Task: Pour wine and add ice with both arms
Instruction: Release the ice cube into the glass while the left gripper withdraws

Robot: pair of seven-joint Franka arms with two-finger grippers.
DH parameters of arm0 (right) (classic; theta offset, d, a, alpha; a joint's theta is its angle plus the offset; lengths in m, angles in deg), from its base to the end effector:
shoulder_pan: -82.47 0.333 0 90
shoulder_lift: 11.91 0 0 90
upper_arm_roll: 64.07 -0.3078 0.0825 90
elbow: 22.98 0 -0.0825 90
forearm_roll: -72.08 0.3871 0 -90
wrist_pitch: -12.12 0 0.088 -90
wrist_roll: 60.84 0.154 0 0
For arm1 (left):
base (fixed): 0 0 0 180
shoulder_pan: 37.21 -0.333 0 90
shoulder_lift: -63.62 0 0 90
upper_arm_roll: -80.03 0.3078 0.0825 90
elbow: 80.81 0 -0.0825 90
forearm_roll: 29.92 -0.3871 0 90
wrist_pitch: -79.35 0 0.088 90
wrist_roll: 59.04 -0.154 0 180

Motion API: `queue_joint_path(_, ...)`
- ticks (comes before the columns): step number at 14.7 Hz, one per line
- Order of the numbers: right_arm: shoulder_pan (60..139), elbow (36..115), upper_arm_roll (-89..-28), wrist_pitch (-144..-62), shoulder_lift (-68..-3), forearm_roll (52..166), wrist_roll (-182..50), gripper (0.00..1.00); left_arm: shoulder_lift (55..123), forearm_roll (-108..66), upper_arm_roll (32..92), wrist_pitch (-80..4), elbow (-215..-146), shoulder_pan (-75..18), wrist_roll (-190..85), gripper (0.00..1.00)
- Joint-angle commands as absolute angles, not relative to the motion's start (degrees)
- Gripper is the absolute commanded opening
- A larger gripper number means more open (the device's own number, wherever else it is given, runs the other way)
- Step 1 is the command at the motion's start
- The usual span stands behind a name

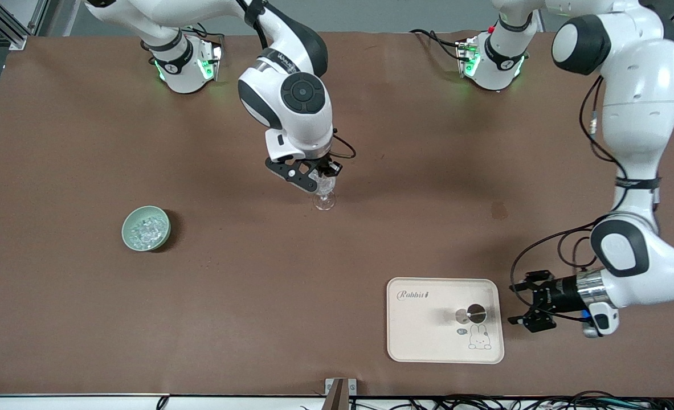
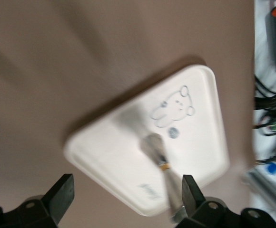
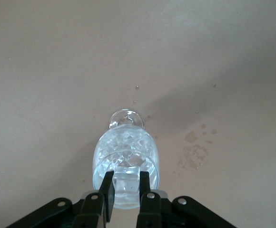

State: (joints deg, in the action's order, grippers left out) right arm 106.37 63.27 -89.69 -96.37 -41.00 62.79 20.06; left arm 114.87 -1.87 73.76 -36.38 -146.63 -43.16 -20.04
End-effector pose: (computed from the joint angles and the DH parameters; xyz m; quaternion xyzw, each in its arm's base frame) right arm 0.4791 0.4787 0.3336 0.9637 -0.2630 -0.0423 0.0182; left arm 0.7656 -0.0302 0.2198 0.8617 0.4365 -0.0957 0.2404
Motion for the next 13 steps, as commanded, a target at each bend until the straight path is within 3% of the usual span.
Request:
queue_joint_path(1,107.2,64.0,-89.8,-96.6,-40.5,61.4,21.8,0.12,108.3,-16.7,74.3,-29.1,-148.8,-43.1,-29.0,1.0)
queue_joint_path(7,107.5,64.4,-89.8,-96.5,-40.6,61.4,21.7,0.14,94.4,-20.2,74.8,-14.4,-148.8,-43.7,-42.2,1.0)
queue_joint_path(13,107.3,64.2,-89.8,-96.7,-40.7,61.3,21.5,0.17,83.7,-31.9,70.3,-8.6,-148.8,-42.9,-46.5,1.0)
